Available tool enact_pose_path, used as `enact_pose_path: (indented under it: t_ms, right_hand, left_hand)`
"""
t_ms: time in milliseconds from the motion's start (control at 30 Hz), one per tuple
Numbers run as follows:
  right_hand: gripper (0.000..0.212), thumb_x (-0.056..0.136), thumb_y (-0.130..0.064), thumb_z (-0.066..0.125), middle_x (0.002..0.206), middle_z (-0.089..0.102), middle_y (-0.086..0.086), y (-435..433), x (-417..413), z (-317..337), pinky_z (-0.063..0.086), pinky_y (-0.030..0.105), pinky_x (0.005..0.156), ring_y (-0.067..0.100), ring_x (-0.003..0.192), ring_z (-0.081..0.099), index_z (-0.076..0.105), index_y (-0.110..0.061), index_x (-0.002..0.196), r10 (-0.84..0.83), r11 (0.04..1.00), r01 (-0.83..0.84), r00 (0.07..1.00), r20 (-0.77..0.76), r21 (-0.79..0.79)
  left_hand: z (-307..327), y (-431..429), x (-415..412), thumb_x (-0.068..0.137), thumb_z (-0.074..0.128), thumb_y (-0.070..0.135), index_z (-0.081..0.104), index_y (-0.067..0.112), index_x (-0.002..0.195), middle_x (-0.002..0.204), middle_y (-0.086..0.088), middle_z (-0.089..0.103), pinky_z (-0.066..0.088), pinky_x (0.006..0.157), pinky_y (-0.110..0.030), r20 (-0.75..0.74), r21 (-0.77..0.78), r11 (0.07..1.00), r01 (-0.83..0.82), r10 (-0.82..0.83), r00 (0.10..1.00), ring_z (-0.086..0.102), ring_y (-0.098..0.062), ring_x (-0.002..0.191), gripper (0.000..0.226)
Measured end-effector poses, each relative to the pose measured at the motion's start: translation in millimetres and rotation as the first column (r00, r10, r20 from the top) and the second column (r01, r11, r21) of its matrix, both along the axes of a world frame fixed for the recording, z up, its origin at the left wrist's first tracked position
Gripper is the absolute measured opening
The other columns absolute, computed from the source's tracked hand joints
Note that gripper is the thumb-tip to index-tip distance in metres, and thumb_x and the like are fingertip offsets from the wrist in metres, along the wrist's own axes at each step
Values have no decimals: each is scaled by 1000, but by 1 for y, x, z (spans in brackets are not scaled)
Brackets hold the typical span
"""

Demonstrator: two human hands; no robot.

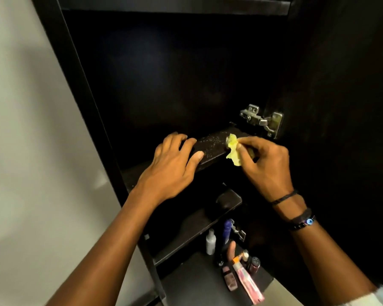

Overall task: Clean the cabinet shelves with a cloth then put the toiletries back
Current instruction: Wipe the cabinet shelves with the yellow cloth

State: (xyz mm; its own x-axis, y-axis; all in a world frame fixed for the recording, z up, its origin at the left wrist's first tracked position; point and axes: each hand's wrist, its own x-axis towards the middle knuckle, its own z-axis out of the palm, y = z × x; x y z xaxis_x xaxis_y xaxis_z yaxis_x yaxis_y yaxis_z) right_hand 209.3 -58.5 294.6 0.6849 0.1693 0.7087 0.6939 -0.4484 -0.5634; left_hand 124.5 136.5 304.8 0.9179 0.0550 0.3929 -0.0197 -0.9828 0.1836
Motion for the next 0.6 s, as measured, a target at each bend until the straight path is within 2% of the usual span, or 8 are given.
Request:
enact_pose_path:
  t_ms: [67, 133, 200, 267, 333, 400, 500, 600]
  right_hand:
    - [16, 87, -21, 65, 89, 69, -10, 0, 8, 14, 51, 16, 71, 0, 77, 61, 72, -17, 100, -18, 999, 15, 998, 66, 39]
    - [18, 86, -20, 64, 97, 70, -6, 5, 23, 17, 53, 22, 77, 7, 86, 64, 71, -17, 102, -15, 1000, 16, 997, 75, -23]
    - [16, 87, -19, 61, 101, 69, 0, 13, 39, 13, 52, 30, 85, 17, 93, 64, 70, -17, 100, 10, 972, -12, 1000, -10, -236]
    - [22, 93, -28, 48, 103, 68, 1, 21, 48, 9, 43, 38, 102, 21, 96, 64, 67, -17, 95, 28, 882, -71, 995, -98, -465]
    - [38, 97, -37, 29, 108, 66, -1, 30, 46, 11, 17, 40, 119, 16, 104, 62, 63, -20, 95, 38, 815, -106, 991, -131, -570]
    - [47, 97, -40, 20, 124, 60, 2, 42, 32, 12, 7, 41, 120, 16, 121, 53, 59, -19, 113, 44, 753, -99, 994, -100, -651]
    - [51, 94, -37, 21, 130, 57, 5, 67, -15, 9, 16, 44, 116, 21, 129, 45, 55, -15, 126, 190, 673, -95, 981, 47, -733]
    - [35, 91, -31, 38, 101, 69, 6, 98, -74, -1, 27, 47, 114, 25, 112, 57, 67, -14, 102, 410, 679, -171, 895, 176, -714]
  left_hand:
    - [2, -1, -1, 98, 23, 48, 34, 21, 139, 143, -1, 32, 22, 114, -41, 4, -1, 1000, -2, 2, 1000, 18, -17, 139, 51]
    - [3, -3, -2, 98, 23, 47, 34, 21, 139, 143, 0, 32, 23, 114, -41, 4, 3, 1000, -2, 2, 1000, 19, -16, 139, 50]
    - [6, -5, -6, 98, 24, 46, 37, 22, 137, 141, 1, 34, 27, 112, -41, 14, -16, 1000, -5, 5, 1000, 23, -15, 136, 47]
    - [13, -5, -12, 99, 25, 43, 39, 22, 136, 139, 2, 37, 32, 109, -39, 33, -40, 999, -13, 14, 999, 29, -15, 132, 45]
    - [27, -1, -21, 99, 27, 39, 37, 20, 137, 139, -1, 38, 35, 106, -37, 33, 134, 990, -51, 47, 998, 32, -19, 131, 43]
    - [46, 3, -30, 96, 37, 31, 34, 19, 138, 139, -4, 39, 36, 102, -38, -10, 385, 917, -101, 113, 994, 36, -23, 129, 43]
    - [78, 2, -41, 90, 43, 21, 34, 19, 132, 132, -5, 43, 36, 93, -39, -34, 616, 758, -214, 297, 954, 43, -26, 121, 43]
    - [98, 1, -49, 91, 41, 22, 34, 19, 131, 130, -5, 44, 36, 90, -39, -23, 734, 635, -242, 379, 925, 45, -25, 120, 40]
